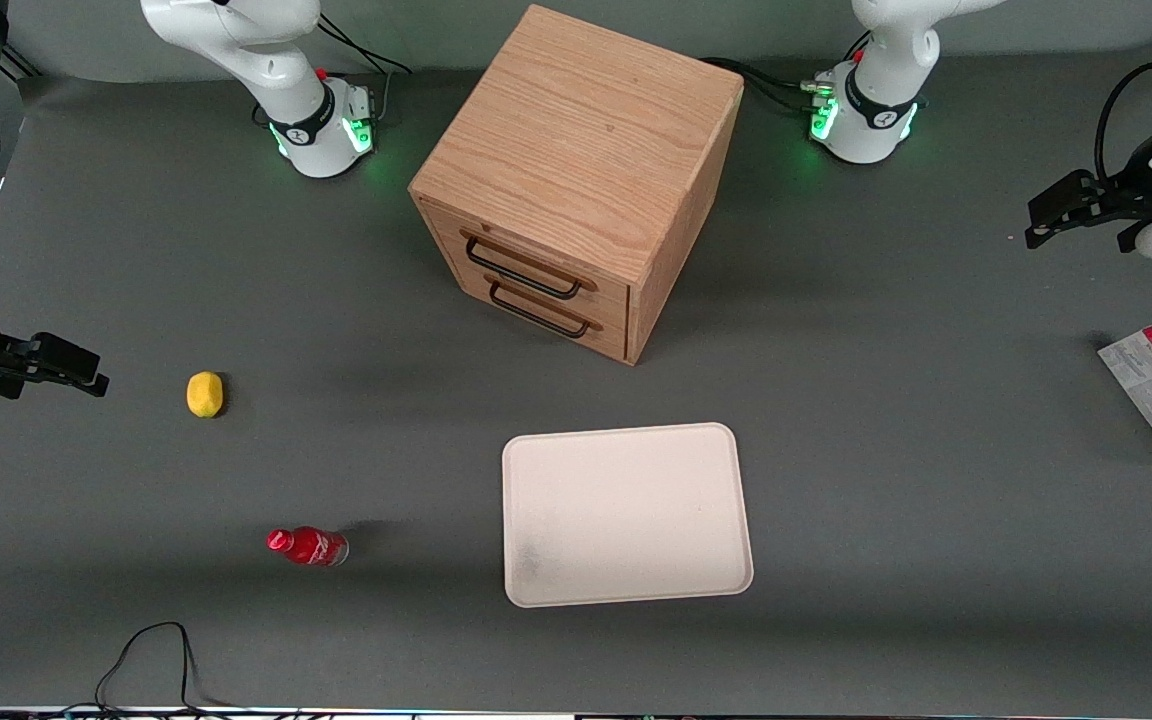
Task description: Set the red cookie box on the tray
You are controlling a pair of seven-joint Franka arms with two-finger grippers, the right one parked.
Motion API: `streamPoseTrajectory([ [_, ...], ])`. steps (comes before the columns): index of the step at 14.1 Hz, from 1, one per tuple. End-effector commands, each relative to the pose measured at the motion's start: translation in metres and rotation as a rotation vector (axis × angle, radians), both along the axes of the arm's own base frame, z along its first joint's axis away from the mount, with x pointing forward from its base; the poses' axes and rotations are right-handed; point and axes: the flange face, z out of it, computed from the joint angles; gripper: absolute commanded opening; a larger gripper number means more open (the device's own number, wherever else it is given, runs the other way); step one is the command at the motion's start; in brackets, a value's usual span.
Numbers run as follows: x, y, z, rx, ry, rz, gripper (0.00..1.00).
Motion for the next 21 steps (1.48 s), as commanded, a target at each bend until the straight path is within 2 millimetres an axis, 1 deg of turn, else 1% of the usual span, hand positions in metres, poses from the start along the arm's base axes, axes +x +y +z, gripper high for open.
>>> streamPoseTrajectory([
  [1, -0.003, 0.003, -0.003, -0.005, 0.01, 0.017, 1.0],
  [2, -0.001, 0.007, -0.006, 0.007, 0.013, 0.021, 1.0],
  [3, 0.004, 0.02, -0.014, 0.031, 0.026, 0.036, 1.0],
  [4, 0.01, 0.038, -0.026, 0.057, 0.046, 0.057, 1.0],
  [5, 0.016, 0.059, -0.041, 0.07, 0.082, 0.071, 1.0],
  [6, 0.02, 0.084, -0.052, 0.077, 0.095, 0.094, 1.0],
  [9, 0.037, 0.167, -0.07, 0.108, 0.072, 0.177, 1.0],
  [11, 0.046, 0.208, -0.085, 0.129, 0.053, 0.212, 1.0],
  [13, 0.053, 0.262, -0.123, 0.134, 0.051, 0.284, 1.0],
  [14, 0.058, 0.28, -0.142, 0.138, 0.039, 0.267, 1.0],
  [16, 0.07, 0.305, -0.183, 0.141, 0.018, 0.242, 1.0],
  [17, 0.07, 0.323, -0.198, 0.153, 0.004, 0.263, 1.0],
  [19, 0.068, 0.349, -0.229, 0.158, -0.008, 0.291, 0.99],
  [20, 0.064, 0.365, -0.248, 0.158, -0.004, 0.309, 0.99],
  [21, 0.068, 0.368, -0.264, 0.162, -0.015, 0.305, 0.99],
])
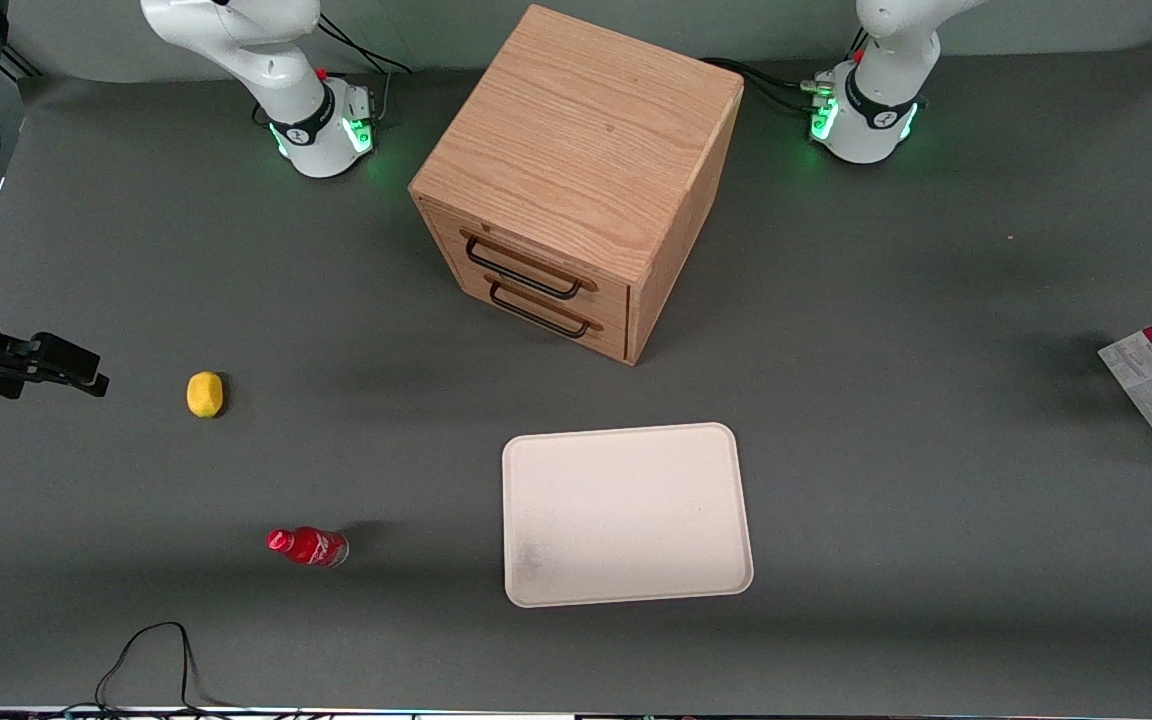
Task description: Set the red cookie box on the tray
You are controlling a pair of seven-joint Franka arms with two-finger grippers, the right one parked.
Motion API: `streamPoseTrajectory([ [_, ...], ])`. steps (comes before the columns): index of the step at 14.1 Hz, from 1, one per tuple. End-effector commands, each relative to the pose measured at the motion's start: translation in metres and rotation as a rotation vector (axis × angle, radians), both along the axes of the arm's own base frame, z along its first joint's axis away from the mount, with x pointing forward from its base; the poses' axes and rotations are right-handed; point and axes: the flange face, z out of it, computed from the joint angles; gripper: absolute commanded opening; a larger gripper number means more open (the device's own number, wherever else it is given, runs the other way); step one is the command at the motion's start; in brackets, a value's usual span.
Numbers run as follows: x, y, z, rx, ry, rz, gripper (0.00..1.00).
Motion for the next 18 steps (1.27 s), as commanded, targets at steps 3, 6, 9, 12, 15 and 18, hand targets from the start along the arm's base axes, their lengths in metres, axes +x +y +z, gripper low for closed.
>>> streamPoseTrajectory([
  [3, 0.009, 0.026, -0.065, 0.008, -0.012, -0.013, 0.99],
  [6, 0.009, 0.027, -0.107, -0.033, 0.0, 0.02, 0.97],
  [9, 0.013, 0.028, -0.124, -0.019, -0.02, 0.013, 0.67],
  [12, 0.01, 0.027, -0.127, -0.027, 0.013, 0.008, 0.0],
  [15, -0.002, 0.043, -0.126, -0.018, 0.03, 0.017, 0.0],
  [18, 0.01, 0.023, -0.107, -0.032, 0.068, -0.027, 0.0],
])
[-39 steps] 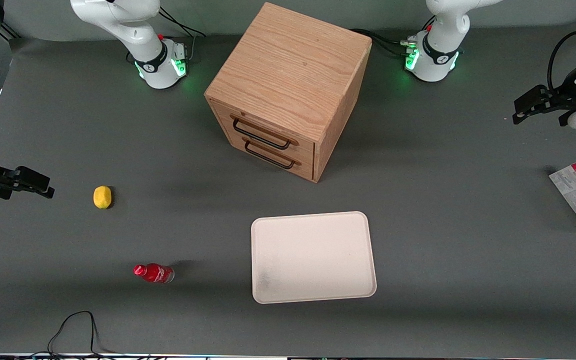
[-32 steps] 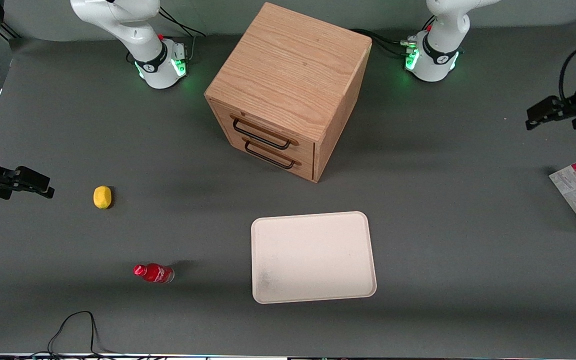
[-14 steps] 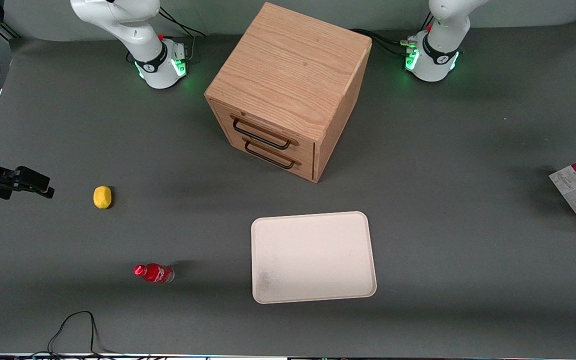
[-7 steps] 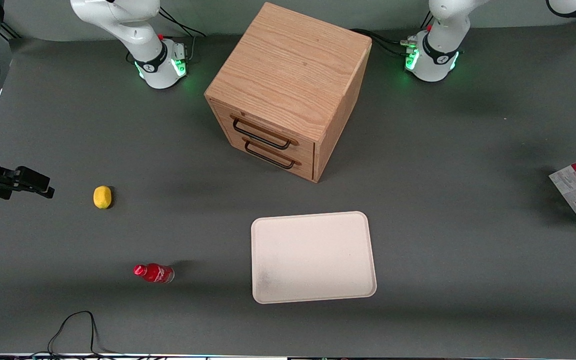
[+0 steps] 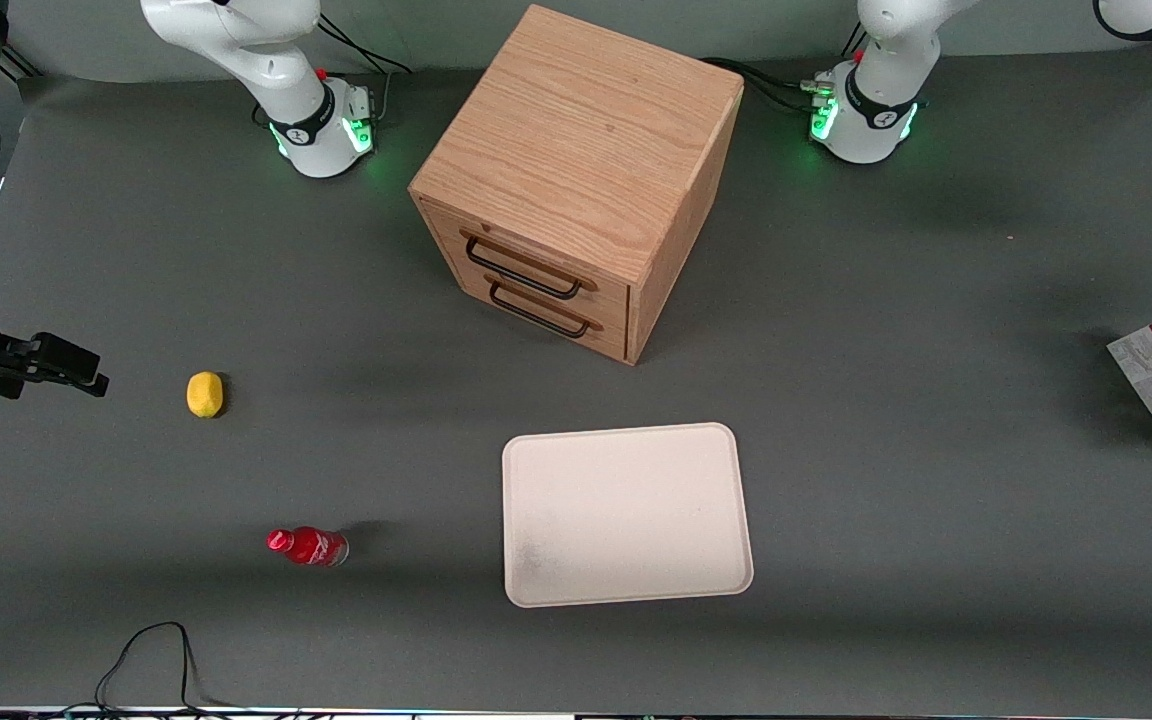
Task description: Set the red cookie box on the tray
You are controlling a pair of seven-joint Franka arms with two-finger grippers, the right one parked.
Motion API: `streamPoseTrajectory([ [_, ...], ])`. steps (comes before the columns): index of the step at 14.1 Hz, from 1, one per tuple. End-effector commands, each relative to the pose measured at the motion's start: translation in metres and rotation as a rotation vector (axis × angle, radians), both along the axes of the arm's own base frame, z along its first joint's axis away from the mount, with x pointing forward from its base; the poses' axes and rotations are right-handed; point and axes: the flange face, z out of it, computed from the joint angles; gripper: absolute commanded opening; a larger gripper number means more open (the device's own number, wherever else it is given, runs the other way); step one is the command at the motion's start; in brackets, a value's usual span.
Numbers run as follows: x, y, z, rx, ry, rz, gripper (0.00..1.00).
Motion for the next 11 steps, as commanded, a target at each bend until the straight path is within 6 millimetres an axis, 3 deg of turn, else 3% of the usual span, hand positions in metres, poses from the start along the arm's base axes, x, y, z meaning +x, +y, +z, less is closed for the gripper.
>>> streamPoseTrajectory([
  [1, 0.021, -0.028, 0.038, -0.018, 0.066, -0.064, 0.0],
  [3, 0.042, -0.058, 0.08, -0.035, 0.105, -0.121, 0.0],
  [6, 0.067, -0.137, 0.148, -0.042, 0.105, -0.222, 0.0],
  [11, 0.087, -0.311, 0.25, -0.086, 0.042, -0.479, 0.0],
])
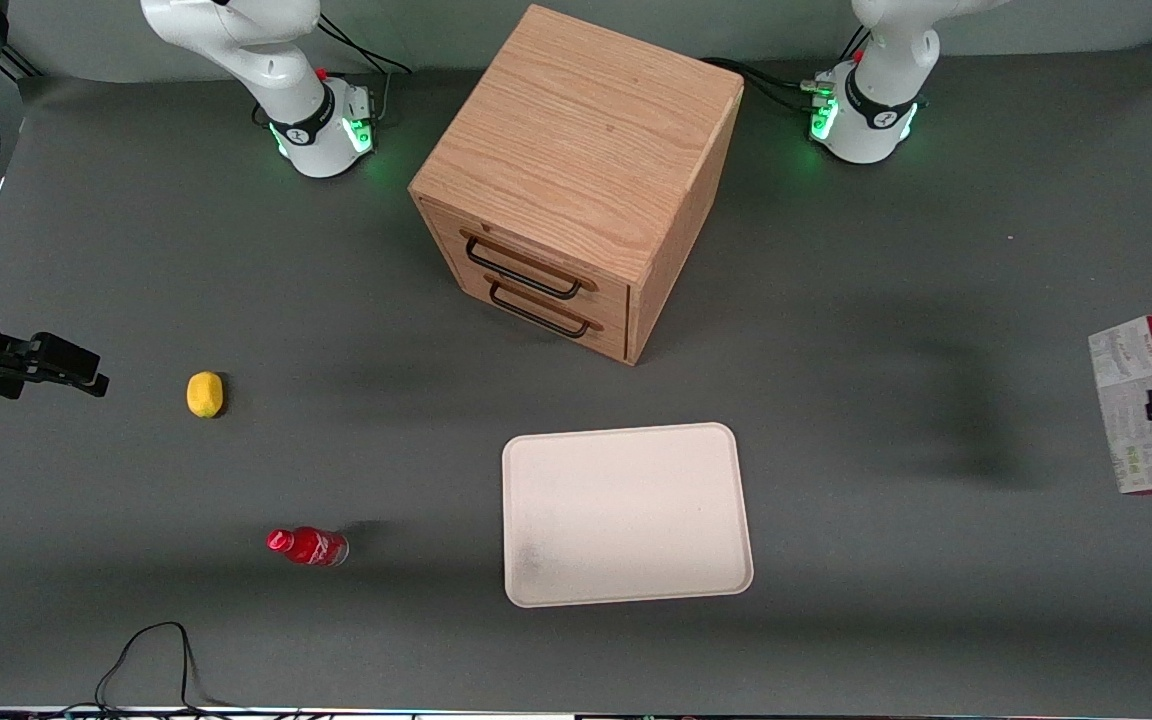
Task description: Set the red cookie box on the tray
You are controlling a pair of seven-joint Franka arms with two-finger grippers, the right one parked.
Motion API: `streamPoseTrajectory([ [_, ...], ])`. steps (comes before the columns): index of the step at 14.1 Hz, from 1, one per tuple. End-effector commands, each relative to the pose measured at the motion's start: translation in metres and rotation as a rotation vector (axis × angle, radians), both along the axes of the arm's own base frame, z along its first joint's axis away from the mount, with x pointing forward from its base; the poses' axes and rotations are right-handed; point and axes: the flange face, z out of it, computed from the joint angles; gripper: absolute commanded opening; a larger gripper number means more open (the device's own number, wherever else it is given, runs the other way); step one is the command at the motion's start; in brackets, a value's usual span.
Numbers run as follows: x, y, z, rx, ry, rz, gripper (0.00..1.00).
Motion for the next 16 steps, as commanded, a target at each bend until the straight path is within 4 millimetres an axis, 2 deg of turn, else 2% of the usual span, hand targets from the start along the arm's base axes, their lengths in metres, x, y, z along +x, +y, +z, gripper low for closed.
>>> streamPoseTrajectory([
  [1, 0.003, -0.093, 0.051, -0.024, -0.008, -0.141, 0.0],
  [3, 0.006, -0.15, 0.055, -0.059, -0.004, -0.201, 0.0],
  [4, 0.008, -0.176, 0.049, -0.083, -0.004, -0.188, 0.0],
  [6, 0.013, -0.24, 0.037, -0.1, -0.015, -0.124, 0.0],
  [7, 0.017, -0.277, 0.029, -0.102, -0.019, -0.089, 0.0],
  [8, 0.021, -0.304, 0.016, -0.105, -0.018, -0.053, 0.0],
  [10, 0.033, -0.341, -0.013, -0.12, -0.035, -0.014, 0.0],
  [12, 0.041, -0.369, -0.049, -0.127, -0.059, -0.008, 0.0],
  [14, 0.04, -0.407, -0.087, -0.101, -0.089, 0.025, 0.0],
  [16, 0.043, -0.434, -0.124, -0.095, -0.131, 0.067, 0.0],
])
